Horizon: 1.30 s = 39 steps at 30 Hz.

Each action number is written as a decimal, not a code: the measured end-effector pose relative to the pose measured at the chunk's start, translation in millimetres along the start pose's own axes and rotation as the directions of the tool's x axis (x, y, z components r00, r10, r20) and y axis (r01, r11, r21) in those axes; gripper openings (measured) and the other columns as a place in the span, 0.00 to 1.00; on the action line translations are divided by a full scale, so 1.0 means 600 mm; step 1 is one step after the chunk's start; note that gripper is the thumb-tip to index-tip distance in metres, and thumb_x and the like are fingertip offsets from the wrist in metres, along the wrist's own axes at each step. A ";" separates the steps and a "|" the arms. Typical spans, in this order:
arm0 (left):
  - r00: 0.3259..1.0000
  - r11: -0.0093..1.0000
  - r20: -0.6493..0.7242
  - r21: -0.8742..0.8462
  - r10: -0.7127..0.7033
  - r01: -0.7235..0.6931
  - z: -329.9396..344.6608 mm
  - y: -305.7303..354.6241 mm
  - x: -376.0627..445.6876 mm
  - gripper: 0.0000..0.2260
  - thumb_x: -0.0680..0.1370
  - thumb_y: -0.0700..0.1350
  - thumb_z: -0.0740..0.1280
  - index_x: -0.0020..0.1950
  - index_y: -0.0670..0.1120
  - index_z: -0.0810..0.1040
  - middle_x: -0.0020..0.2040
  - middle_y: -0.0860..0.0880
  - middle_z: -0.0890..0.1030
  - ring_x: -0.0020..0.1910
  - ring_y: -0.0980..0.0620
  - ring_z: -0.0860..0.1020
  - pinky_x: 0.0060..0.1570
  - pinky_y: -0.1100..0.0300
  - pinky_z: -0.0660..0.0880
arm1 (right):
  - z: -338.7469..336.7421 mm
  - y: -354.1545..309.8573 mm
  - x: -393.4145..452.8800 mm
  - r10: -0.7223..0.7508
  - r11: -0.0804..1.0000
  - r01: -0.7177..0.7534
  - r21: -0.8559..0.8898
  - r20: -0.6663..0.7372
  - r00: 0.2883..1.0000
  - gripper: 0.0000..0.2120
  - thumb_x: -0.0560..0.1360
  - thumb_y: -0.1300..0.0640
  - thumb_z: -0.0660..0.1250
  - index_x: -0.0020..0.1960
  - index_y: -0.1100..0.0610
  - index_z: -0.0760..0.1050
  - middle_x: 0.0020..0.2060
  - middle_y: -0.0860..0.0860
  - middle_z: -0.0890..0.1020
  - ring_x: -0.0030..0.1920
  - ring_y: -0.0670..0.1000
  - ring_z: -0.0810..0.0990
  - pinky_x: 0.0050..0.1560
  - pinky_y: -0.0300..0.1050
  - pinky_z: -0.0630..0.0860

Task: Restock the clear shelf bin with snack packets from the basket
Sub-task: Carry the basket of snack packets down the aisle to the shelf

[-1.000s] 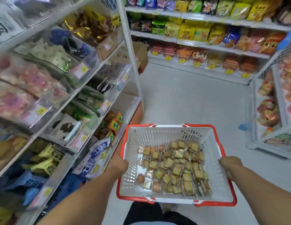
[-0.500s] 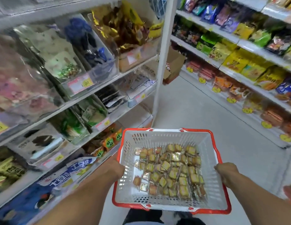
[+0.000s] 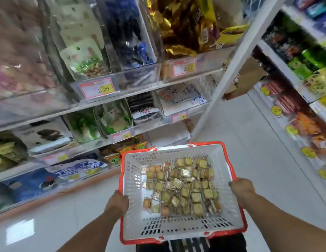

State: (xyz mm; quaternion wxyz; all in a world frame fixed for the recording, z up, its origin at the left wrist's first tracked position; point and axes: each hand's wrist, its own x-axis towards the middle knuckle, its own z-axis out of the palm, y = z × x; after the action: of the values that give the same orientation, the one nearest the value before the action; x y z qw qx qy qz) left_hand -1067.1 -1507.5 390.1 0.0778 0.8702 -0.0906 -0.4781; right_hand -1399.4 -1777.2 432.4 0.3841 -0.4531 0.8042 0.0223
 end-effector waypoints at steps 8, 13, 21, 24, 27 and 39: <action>0.982 0.976 -0.070 -0.142 -0.176 0.165 0.117 0.033 -0.005 0.15 0.81 0.46 0.61 0.66 0.41 0.76 0.61 0.38 0.81 0.58 0.37 0.80 0.59 0.48 0.77 | 0.030 -0.058 0.179 -0.113 0.973 0.133 -0.189 0.113 0.987 0.13 0.77 0.63 0.65 0.60 0.64 0.81 0.51 0.62 0.84 0.43 0.60 0.80 0.45 0.45 0.75; 0.966 0.960 -0.104 -0.179 -0.237 0.216 0.210 0.051 0.039 0.15 0.82 0.47 0.61 0.65 0.41 0.75 0.61 0.38 0.82 0.59 0.37 0.80 0.59 0.48 0.77 | 0.075 -0.055 0.298 -0.104 0.944 0.150 -0.293 0.167 0.980 0.13 0.77 0.64 0.63 0.58 0.66 0.80 0.49 0.62 0.84 0.45 0.62 0.83 0.41 0.46 0.75; 0.969 0.969 -0.135 -0.166 -0.206 0.183 0.323 0.015 0.193 0.11 0.82 0.48 0.62 0.60 0.43 0.77 0.54 0.41 0.83 0.45 0.45 0.78 0.43 0.55 0.73 | 0.197 -0.002 0.427 -0.160 0.920 0.215 -0.327 0.187 0.969 0.10 0.78 0.63 0.65 0.56 0.66 0.79 0.48 0.63 0.83 0.48 0.64 0.82 0.50 0.51 0.79; 0.967 0.970 -0.151 -0.163 -0.204 0.179 0.358 -0.013 0.264 0.11 0.82 0.49 0.63 0.58 0.44 0.77 0.51 0.42 0.83 0.45 0.44 0.80 0.42 0.55 0.75 | 0.261 0.028 0.476 -0.176 0.894 0.247 -0.374 0.213 0.961 0.10 0.78 0.60 0.66 0.53 0.67 0.79 0.44 0.62 0.83 0.44 0.62 0.82 0.45 0.48 0.78; 0.968 0.975 -0.156 -0.130 -0.199 0.180 0.394 -0.038 0.351 0.11 0.81 0.48 0.62 0.59 0.44 0.77 0.53 0.41 0.84 0.47 0.43 0.80 0.46 0.54 0.76 | 0.329 0.056 0.538 -0.210 0.803 0.333 -0.494 0.287 0.935 0.12 0.78 0.56 0.65 0.54 0.64 0.78 0.41 0.57 0.81 0.39 0.55 0.79 0.35 0.43 0.72; 0.935 0.974 -0.300 -0.175 -0.190 0.142 0.504 -0.128 0.624 0.15 0.78 0.47 0.63 0.60 0.42 0.79 0.57 0.38 0.83 0.55 0.37 0.80 0.51 0.53 0.75 | 0.557 0.067 0.704 -0.390 0.509 0.627 -0.589 0.492 0.778 0.18 0.77 0.52 0.64 0.63 0.59 0.77 0.54 0.57 0.83 0.48 0.56 0.81 0.45 0.43 0.75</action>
State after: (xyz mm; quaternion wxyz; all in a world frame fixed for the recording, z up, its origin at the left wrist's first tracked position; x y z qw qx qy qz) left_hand -1119.1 -1534.6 -93.7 0.1160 0.9313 0.0330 -0.3437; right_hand -1353.6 -1925.8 -85.0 0.2760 -0.7757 0.4870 0.2916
